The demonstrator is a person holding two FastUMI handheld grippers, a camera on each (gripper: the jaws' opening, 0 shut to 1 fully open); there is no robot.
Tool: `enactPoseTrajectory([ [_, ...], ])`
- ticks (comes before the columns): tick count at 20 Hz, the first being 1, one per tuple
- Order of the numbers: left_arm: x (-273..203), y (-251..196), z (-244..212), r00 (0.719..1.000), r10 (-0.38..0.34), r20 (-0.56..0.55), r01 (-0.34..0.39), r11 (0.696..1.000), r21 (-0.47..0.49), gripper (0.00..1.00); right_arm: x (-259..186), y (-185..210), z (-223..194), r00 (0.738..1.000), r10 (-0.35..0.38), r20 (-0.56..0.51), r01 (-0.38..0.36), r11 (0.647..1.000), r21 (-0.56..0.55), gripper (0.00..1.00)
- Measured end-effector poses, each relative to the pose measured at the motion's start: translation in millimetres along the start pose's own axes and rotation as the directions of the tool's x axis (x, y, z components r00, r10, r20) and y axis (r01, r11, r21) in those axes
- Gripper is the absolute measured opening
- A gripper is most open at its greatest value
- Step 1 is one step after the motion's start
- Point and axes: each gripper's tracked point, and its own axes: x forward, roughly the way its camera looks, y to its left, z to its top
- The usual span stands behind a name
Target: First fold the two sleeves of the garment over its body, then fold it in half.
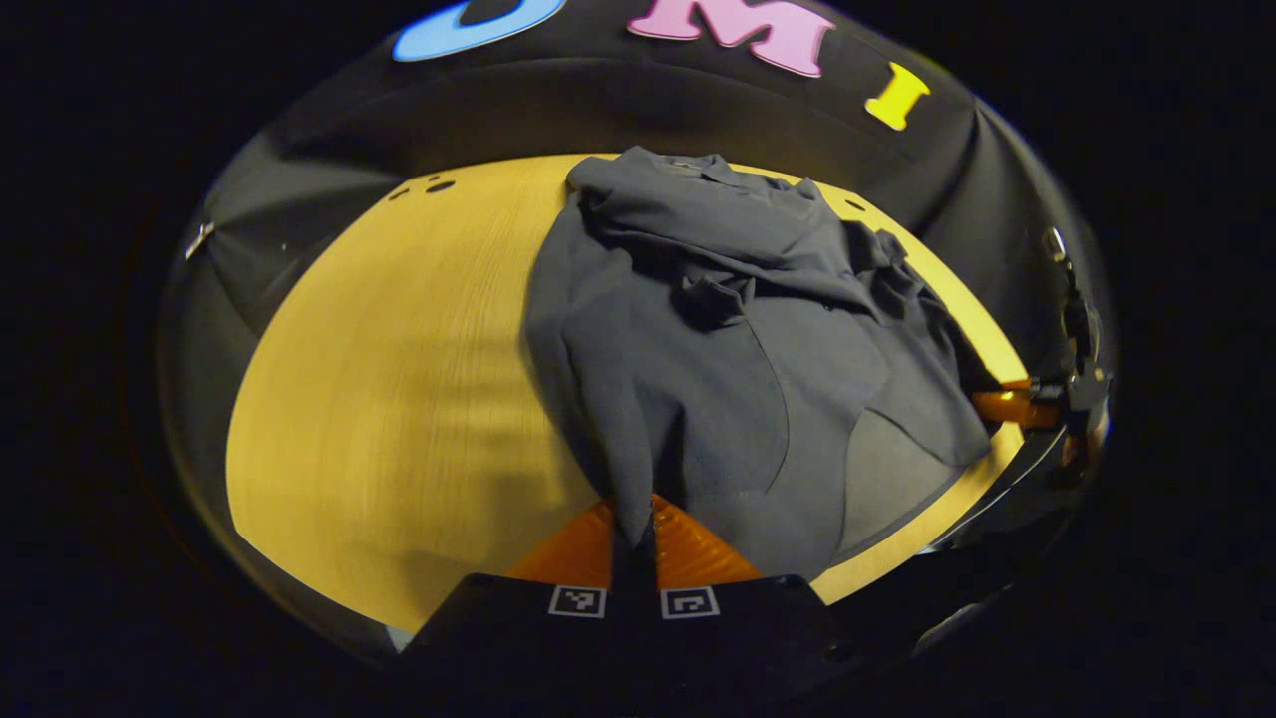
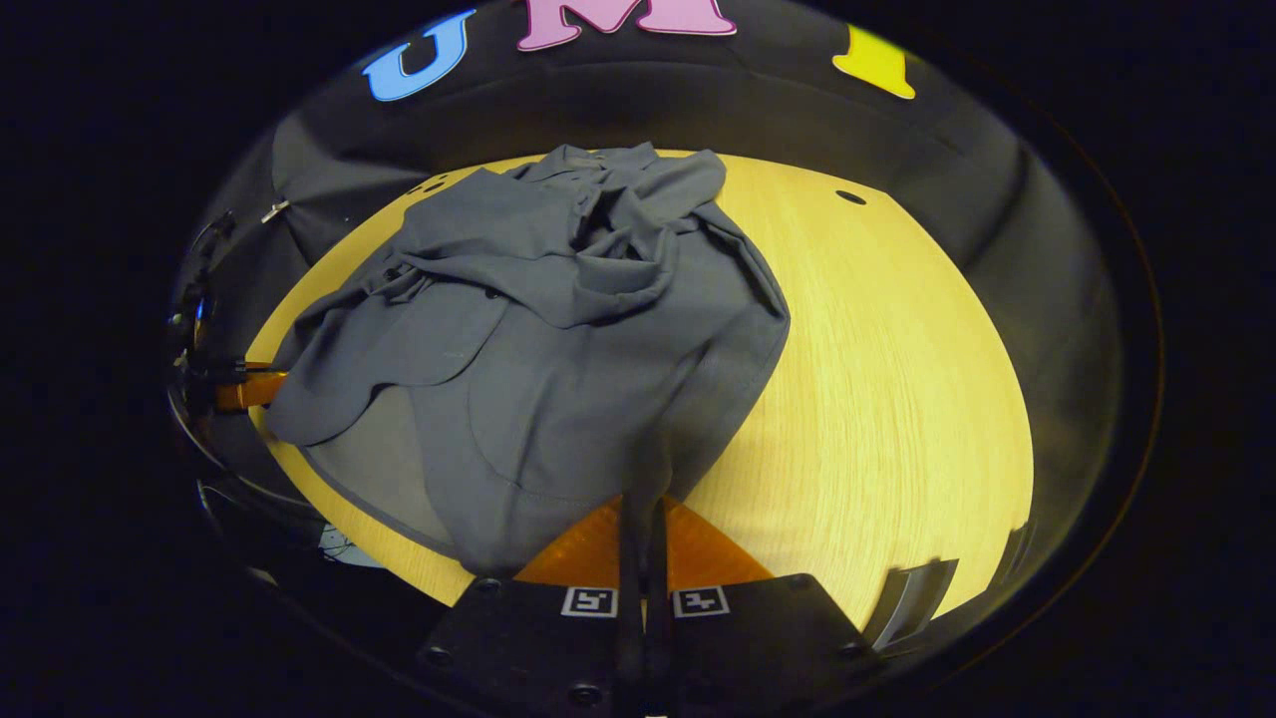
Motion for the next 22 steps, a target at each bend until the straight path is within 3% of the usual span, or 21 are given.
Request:
enactPoseTrajectory([
  [4, -14.7, 5.4, -15.2, 0.999, 0.0, -0.044, 0.001, 1.0, 0.017, 0.06, -13.0, 5.2, -15.2, 0.997, 0.063, -0.041, -0.064, 0.998, -0.027, 0.05],
  [9, -43.2, 2.0, -51.7, 0.993, -0.049, -0.111, 0.04, 0.996, -0.081, 0.06, -47.0, 5.6, -29.0, 0.993, 0.11, -0.046, -0.109, 0.994, 0.023, 0.06],
  [16, -67.7, -9.4, -12.0, 0.984, -0.125, -0.126, 0.101, 0.979, -0.177, 0.06, -63.0, 10.0, 0.7, 0.987, 0.162, -0.019, -0.159, 0.98, 0.124, 0.05],
  [22, -86.8, -15.3, 53.6, 0.988, -0.155, 0.0, 0.15, 0.957, -0.247, 0.05, -87.7, 1.5, 59.4, 0.981, 0.147, 0.129, -0.172, 0.964, 0.201, 0.05],
])
